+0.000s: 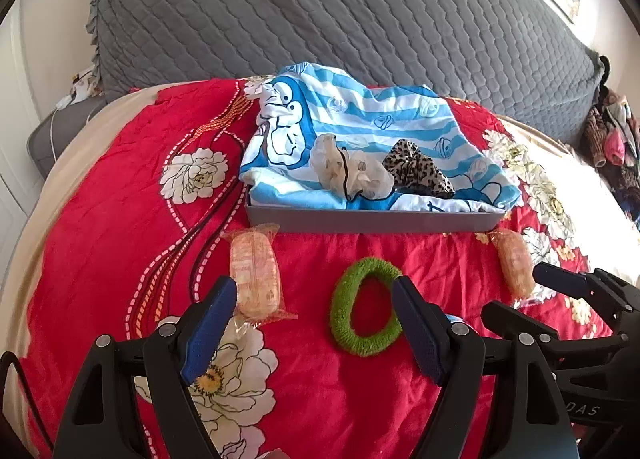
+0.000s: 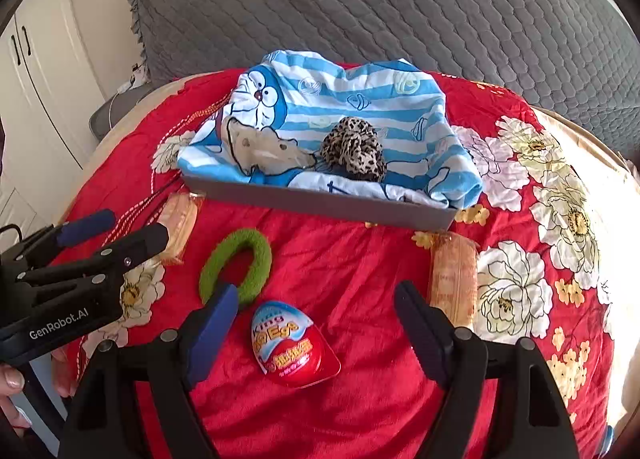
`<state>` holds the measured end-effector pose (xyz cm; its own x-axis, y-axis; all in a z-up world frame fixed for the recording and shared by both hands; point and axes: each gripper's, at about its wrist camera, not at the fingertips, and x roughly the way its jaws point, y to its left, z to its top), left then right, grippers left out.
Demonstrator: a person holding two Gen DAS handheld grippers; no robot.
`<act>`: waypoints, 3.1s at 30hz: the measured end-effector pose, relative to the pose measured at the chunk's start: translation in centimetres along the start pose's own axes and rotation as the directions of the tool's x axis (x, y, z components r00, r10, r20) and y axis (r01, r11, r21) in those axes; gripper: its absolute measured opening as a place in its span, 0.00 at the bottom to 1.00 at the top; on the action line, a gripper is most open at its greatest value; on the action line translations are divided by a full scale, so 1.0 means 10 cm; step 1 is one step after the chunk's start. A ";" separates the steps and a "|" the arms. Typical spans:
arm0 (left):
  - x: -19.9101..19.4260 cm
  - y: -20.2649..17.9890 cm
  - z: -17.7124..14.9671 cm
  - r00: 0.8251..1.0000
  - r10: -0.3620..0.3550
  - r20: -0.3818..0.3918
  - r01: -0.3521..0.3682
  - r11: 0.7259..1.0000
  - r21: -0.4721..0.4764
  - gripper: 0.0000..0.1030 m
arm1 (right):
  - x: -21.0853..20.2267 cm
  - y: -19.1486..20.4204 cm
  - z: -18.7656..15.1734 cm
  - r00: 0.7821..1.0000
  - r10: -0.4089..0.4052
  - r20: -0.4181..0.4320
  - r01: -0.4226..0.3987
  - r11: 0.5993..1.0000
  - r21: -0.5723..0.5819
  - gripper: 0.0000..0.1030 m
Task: Organize objects
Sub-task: 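Move left gripper to wrapped snack bar while right gripper approaches King QQ Egg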
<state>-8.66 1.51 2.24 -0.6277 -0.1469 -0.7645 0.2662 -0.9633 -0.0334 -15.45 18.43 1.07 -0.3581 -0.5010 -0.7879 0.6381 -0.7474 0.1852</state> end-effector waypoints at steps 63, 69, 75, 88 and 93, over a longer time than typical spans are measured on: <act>0.20 0.28 -0.34 0.996 0.019 -0.084 -0.022 0.999 -0.042 0.79 | 0.19 0.21 -0.42 0.992 0.018 -0.122 -0.028 0.996 -0.084 0.94; 0.24 0.29 -0.34 0.996 0.020 -0.088 -0.024 0.999 -0.044 0.79 | 0.18 0.22 -0.41 0.992 0.019 -0.126 -0.031 0.995 -0.091 0.94; 0.32 0.34 -0.33 0.995 0.018 -0.096 -0.024 0.998 -0.065 0.79 | 0.21 0.24 -0.41 0.992 0.021 -0.128 -0.034 0.995 -0.098 0.94; 0.47 0.40 -0.27 0.995 0.015 -0.098 -0.025 0.995 -0.093 0.79 | 0.34 0.26 -0.43 0.988 0.027 -0.155 -0.046 0.991 -0.122 0.94; 0.54 0.42 -0.26 0.995 0.019 -0.101 -0.028 0.995 -0.092 0.79 | 0.39 0.25 -0.42 0.987 0.028 -0.160 -0.048 0.991 -0.122 0.94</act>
<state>-9.04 -2.78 -3.69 -0.5459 -0.1417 -0.8258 0.3499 -0.9341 -0.0711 -12.39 16.40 -4.04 -0.2260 -0.4455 -0.8663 0.7331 -0.6634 0.1499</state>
